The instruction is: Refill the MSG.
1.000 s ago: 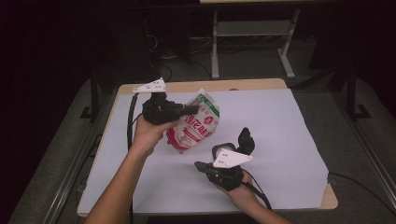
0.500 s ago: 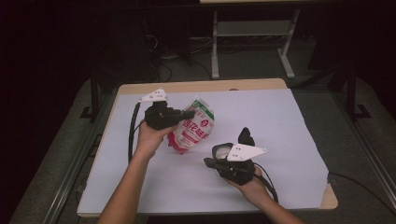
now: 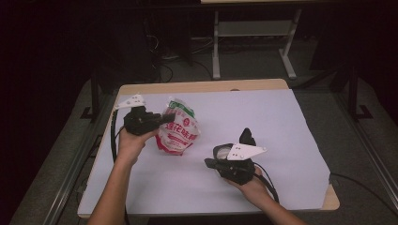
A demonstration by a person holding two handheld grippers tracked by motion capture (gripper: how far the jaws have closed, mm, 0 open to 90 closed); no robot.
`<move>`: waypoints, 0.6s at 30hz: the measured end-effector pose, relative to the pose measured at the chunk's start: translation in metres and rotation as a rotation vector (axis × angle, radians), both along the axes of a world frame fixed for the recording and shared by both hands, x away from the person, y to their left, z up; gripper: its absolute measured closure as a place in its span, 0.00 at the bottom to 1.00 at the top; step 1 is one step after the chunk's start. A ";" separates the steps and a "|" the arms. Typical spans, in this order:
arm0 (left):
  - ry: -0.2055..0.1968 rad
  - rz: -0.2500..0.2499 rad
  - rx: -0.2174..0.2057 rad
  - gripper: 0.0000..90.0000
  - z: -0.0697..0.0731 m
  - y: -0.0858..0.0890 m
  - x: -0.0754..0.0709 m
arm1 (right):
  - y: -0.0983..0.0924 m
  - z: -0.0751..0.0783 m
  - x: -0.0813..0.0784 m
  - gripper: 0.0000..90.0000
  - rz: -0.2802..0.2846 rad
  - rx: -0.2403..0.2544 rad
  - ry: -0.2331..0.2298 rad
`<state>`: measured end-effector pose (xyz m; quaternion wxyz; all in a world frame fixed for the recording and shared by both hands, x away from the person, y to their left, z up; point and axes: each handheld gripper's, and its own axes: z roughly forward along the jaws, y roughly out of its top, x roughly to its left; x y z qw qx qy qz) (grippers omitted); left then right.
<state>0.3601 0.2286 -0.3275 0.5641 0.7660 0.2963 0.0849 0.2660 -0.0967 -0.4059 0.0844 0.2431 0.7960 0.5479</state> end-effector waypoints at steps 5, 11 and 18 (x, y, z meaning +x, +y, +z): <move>0.013 0.046 0.006 0.99 -0.007 0.025 -0.009 | 0.000 0.000 0.001 1.00 -0.005 0.000 -0.001; 0.051 0.069 0.025 0.99 -0.021 0.049 -0.017 | 0.001 -0.001 0.003 1.00 -0.007 -0.003 0.001; 0.082 0.076 0.074 1.00 -0.037 0.064 -0.027 | 0.002 -0.002 0.003 1.00 -0.006 -0.010 0.003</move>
